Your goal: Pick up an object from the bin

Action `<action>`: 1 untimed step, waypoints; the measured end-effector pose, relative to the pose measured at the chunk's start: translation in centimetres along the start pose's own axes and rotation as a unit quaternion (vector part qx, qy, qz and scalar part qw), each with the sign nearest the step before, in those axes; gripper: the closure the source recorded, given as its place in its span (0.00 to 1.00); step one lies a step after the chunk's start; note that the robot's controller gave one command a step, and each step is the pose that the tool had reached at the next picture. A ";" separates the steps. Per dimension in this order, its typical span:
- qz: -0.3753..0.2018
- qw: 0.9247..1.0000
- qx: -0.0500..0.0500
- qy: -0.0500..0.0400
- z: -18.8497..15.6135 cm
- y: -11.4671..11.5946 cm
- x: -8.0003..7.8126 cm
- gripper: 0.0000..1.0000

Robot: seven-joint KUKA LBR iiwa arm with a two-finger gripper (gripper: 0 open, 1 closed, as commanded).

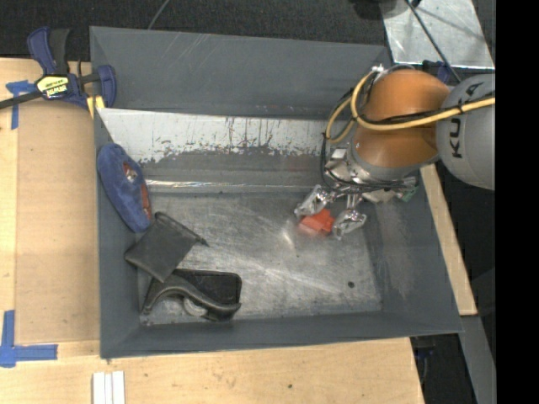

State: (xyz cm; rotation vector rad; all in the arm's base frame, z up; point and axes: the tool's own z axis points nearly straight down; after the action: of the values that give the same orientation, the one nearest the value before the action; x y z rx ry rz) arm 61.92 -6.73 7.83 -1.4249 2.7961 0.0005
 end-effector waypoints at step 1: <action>0.004 1.000 0.005 -0.002 -10.8 0.1 -0.3 1.00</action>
Offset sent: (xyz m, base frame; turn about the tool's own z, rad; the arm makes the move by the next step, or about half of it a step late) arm -0.0021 0.0027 0.1022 0.0036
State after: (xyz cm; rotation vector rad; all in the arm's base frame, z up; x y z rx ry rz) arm 62.01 -6.50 18.64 -1.4113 2.7940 -0.0096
